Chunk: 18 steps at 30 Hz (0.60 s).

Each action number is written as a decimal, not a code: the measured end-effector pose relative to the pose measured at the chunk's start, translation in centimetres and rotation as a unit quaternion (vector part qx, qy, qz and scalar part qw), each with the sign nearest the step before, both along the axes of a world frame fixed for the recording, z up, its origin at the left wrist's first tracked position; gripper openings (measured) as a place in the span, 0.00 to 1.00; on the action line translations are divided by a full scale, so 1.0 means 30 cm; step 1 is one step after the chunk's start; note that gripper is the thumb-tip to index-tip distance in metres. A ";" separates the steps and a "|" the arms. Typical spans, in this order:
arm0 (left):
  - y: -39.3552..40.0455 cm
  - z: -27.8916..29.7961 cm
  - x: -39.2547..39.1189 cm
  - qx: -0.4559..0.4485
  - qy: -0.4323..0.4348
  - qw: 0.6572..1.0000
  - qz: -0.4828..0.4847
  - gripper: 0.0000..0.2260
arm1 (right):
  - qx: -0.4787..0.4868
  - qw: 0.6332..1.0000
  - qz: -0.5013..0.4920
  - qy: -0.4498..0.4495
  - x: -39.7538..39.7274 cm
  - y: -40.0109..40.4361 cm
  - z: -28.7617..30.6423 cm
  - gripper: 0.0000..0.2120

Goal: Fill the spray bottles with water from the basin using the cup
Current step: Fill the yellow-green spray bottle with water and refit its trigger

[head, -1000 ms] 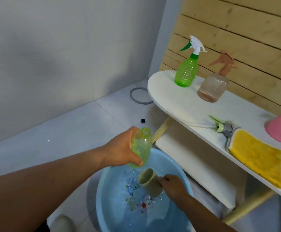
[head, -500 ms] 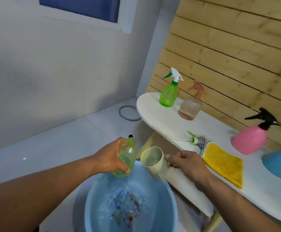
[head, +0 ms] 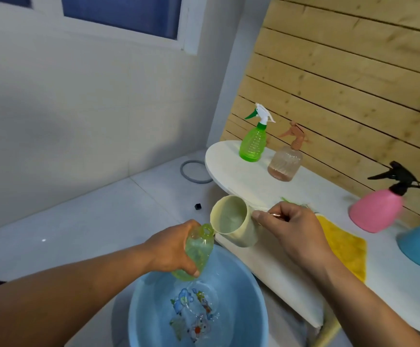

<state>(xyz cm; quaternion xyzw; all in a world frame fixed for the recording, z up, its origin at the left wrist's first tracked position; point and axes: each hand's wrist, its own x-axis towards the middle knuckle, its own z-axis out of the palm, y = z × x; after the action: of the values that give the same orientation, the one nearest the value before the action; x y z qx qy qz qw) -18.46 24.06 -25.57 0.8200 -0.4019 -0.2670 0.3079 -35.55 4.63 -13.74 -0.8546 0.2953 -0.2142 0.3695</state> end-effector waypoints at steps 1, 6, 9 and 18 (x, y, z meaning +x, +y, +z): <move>-0.002 0.000 -0.002 0.001 0.000 1.000 -0.002 0.39 | -0.013 1.000 0.000 -0.002 -0.002 0.007 0.007 0.18; -0.013 0.003 -0.001 -0.005 -0.001 1.000 -0.003 0.39 | -0.052 0.999 -0.001 0.001 -0.005 0.034 0.028 0.17; -0.018 0.006 0.001 -0.007 0.000 1.000 -0.001 0.39 | -0.064 0.998 -0.004 0.001 -0.005 0.043 0.040 0.17; -0.025 -0.004 0.001 0.009 -0.011 1.000 -0.003 0.39 | -0.116 0.993 -0.009 0.022 -0.002 0.070 0.059 0.16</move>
<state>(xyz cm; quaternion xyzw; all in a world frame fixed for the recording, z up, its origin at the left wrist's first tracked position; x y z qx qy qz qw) -18.43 23.31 -25.69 0.8245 -0.4049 -0.2629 0.2952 -35.61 6.74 -11.97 -0.8935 0.2841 -0.2318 0.2593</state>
